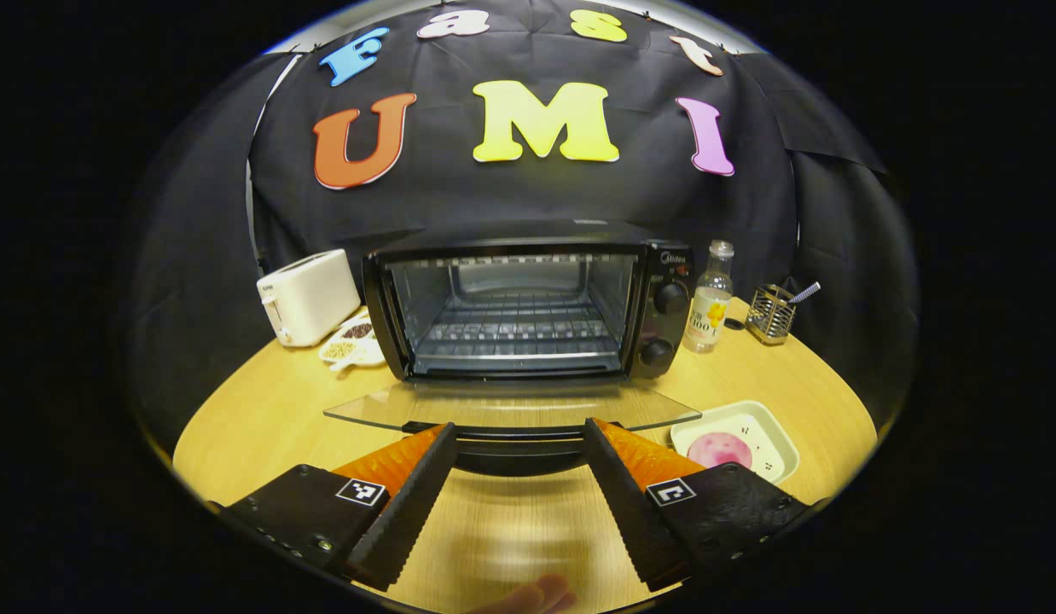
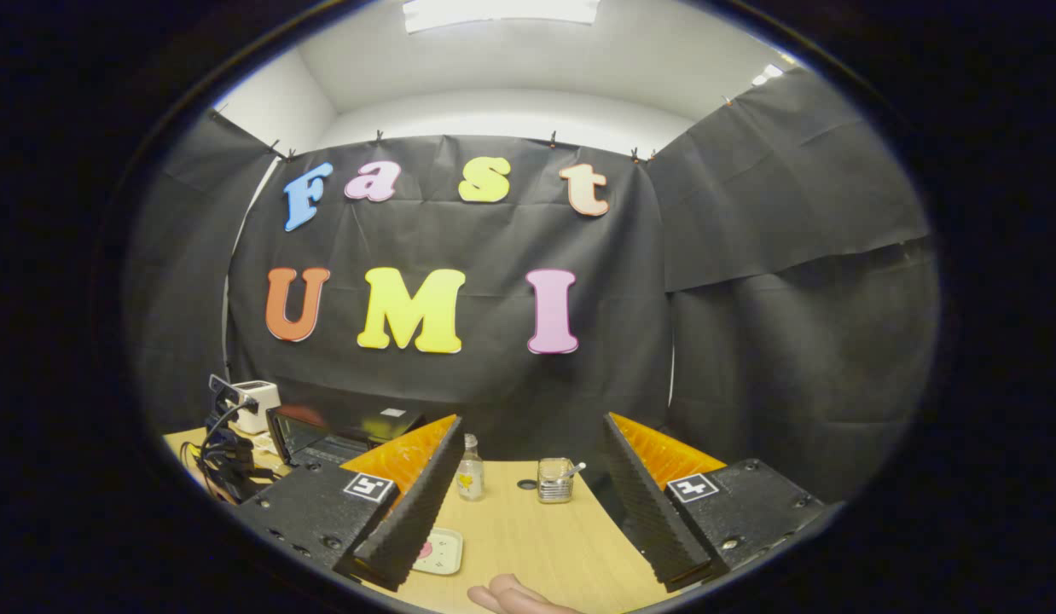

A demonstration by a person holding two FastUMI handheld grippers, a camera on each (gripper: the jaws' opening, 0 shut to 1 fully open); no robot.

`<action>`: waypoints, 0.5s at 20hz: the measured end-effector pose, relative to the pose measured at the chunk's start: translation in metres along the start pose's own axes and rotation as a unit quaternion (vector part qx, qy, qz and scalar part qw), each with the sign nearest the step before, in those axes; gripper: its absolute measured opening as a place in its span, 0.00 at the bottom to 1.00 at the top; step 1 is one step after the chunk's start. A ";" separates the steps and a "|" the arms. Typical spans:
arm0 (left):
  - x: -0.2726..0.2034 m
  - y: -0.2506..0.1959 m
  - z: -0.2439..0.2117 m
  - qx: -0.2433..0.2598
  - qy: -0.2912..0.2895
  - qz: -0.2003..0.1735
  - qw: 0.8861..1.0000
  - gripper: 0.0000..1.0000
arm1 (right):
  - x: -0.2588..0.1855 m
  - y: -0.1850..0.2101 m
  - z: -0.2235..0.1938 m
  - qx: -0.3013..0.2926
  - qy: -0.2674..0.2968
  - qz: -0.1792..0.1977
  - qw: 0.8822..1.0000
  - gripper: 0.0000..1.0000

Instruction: Open the electric oven with the left hand, put the food in, and close the electric oven.

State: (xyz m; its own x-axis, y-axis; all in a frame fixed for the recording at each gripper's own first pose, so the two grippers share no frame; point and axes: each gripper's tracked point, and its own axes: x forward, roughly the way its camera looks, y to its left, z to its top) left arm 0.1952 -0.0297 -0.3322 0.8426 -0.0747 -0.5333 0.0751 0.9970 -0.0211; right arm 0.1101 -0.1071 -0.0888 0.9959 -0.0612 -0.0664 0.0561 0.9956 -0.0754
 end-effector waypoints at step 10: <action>0.015 -0.005 -0.064 0.006 0.058 -0.014 0.998 0.95 | 0.011 0.007 -0.030 -0.004 0.037 0.004 0.999 1.00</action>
State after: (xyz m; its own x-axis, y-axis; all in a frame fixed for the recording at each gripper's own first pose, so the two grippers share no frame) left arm 0.1738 -0.0346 -0.3939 0.7730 -0.0987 -0.6267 0.1052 0.9941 -0.0268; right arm 0.1190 -0.1029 -0.1198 0.9885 -0.0580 -0.1399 0.0469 0.9956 -0.0816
